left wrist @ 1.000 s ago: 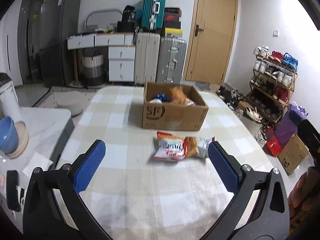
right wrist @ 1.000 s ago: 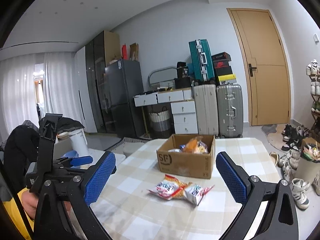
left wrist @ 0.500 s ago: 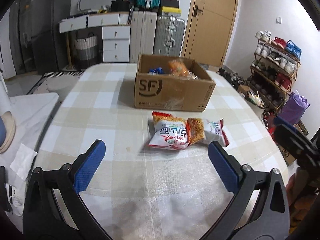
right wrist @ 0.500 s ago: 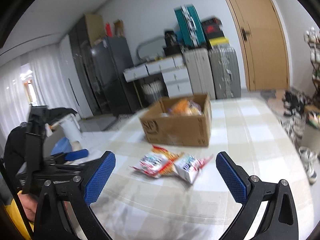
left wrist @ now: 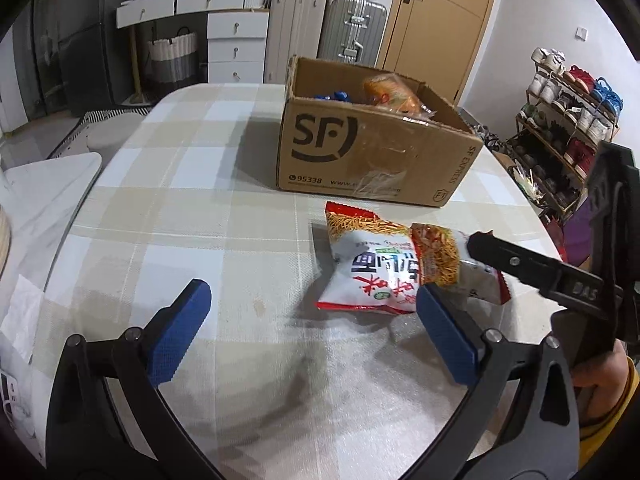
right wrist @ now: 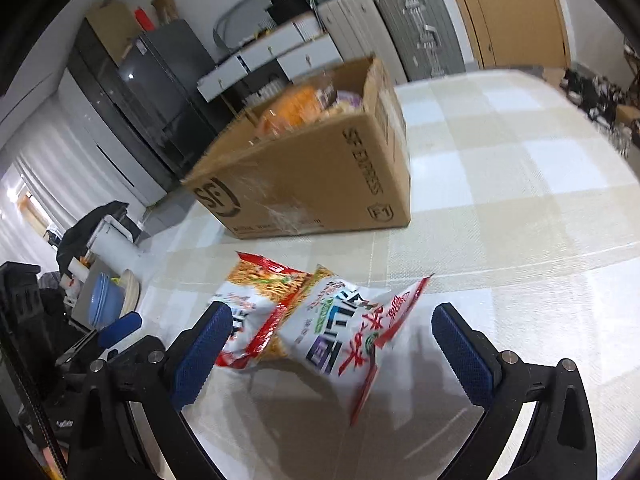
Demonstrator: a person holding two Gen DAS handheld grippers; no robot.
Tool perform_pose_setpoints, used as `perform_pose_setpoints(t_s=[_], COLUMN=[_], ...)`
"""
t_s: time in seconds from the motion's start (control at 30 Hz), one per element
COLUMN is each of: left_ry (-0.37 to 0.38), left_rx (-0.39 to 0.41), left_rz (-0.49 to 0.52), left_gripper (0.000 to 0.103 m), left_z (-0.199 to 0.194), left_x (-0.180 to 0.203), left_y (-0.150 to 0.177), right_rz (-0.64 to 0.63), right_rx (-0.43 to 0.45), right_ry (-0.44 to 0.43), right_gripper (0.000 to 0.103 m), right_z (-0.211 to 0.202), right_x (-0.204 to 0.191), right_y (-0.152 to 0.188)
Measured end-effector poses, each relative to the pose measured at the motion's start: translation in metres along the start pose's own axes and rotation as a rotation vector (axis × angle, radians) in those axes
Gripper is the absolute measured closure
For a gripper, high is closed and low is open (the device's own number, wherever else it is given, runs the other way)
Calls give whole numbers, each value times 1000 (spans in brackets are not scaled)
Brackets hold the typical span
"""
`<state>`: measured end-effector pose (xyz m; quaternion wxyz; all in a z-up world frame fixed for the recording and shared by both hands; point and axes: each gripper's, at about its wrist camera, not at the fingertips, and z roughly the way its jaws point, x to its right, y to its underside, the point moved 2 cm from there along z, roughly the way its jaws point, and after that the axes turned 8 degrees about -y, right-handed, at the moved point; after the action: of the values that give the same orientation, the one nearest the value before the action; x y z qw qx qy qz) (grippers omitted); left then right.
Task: Organize snacks
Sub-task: 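Grasp the white noodle-snack bag with the right tool while the left tool grasps the other bag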
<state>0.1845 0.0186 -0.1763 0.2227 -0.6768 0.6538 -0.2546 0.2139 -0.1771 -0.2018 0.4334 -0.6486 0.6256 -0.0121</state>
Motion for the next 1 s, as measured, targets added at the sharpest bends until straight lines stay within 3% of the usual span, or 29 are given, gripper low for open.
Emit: perform_pose_setpoints(t_s=[0.1, 0.17, 0.27, 0.37, 0.67, 0.83, 1.0], left_ry=[-1, 0, -4, -7, -14, -14, -19], left_rx=[-19, -29, -43, -47, -33, -37, -47], left_rz=[3, 3, 5, 5, 31, 65, 106], left_gripper=[1, 1, 1, 1, 1, 1, 1], left_z=[17, 25, 37, 43, 40, 41, 45], left_x=[2, 3, 3, 4, 12, 26, 43], left_y=[-3, -5, -10, -12, -15, -18, -19], right_rz=[20, -3, -30, -42, -3, -21, -56], right_rx=[-50, -50, -56, -62, 48, 133, 175], right_ry=[-6, 10, 19, 14, -29, -81, -76], right_gripper=[7, 21, 32, 36, 39, 39, 39], right_z=[19, 24, 28, 26, -7, -30, -45], right_x=[5, 4, 3, 1, 17, 19, 17], right_y=[-1, -1, 0, 4, 13, 16, 17])
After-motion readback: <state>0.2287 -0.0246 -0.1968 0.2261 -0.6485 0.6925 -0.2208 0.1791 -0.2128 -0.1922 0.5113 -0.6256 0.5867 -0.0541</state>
